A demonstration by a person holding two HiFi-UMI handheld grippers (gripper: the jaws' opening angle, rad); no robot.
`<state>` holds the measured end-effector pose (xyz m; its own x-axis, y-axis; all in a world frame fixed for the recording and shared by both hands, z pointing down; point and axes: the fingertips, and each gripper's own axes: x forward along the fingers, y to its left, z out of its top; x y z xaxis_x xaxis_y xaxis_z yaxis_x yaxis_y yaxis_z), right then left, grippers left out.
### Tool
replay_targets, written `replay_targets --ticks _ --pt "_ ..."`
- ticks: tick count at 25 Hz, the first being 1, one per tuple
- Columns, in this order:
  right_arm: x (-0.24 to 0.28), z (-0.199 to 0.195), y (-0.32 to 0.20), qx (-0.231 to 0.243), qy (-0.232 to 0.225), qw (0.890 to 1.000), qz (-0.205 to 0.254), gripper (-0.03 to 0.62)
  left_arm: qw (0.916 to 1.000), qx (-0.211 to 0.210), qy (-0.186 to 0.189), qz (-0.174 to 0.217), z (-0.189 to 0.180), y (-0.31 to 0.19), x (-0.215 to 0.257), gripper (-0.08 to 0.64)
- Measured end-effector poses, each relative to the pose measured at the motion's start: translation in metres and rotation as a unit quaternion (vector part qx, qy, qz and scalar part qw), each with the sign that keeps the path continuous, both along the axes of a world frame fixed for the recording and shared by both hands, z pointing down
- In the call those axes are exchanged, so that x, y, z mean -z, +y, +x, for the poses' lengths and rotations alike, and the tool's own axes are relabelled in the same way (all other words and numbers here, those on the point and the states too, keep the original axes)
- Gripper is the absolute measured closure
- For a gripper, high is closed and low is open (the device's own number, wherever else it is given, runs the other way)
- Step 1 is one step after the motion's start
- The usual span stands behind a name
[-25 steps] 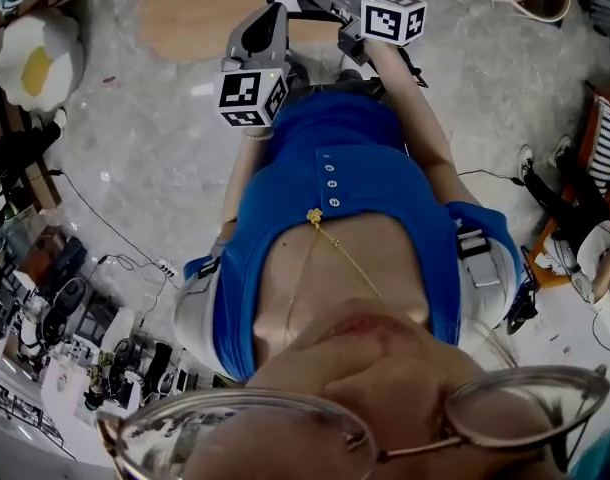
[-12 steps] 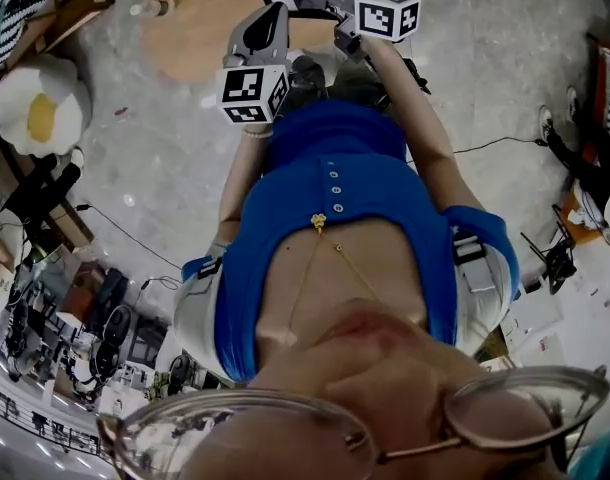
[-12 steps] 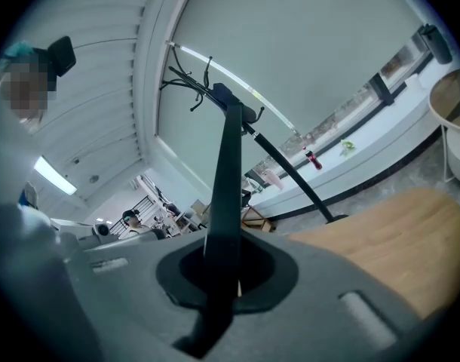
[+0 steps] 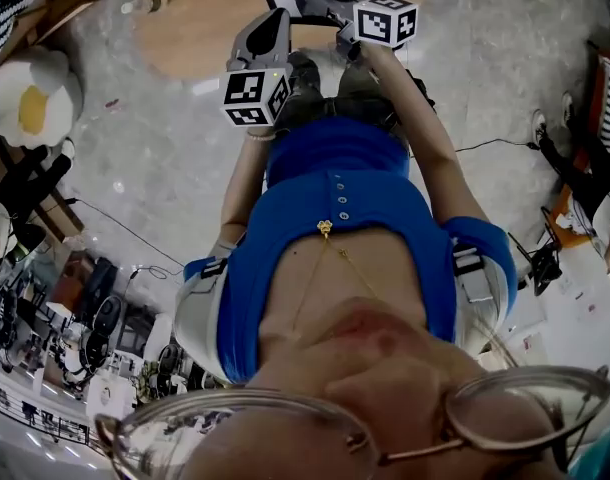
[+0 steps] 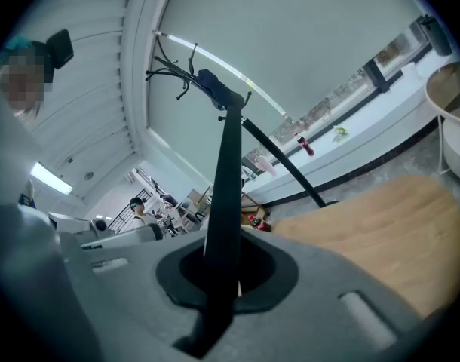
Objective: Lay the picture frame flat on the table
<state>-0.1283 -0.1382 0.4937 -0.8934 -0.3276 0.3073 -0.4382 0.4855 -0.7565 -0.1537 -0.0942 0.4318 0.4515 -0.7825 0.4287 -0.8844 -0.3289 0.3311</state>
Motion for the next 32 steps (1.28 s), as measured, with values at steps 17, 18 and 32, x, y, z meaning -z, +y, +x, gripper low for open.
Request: replay_targets --ticks 17,18,32 --pt "-0.111 0.021 -0.009 0.041 0.076 0.994 -0.065 0.586 0.9981 0.015 -0.012 -0.058 0.026 0.002 -0.066 0.561" --pt "-0.118 0.022 -0.008 0.042 0.082 0.993 -0.07 0.588 0.9979 0.016 -0.013 -0.061 0.025 0.004 -0.07 0.561" --pt "-0.226 0.024 -0.006 0.049 0.184 0.977 -0.093 0.586 0.9941 0.028 -0.008 -0.105 0.003 0.001 -0.132 0.561"
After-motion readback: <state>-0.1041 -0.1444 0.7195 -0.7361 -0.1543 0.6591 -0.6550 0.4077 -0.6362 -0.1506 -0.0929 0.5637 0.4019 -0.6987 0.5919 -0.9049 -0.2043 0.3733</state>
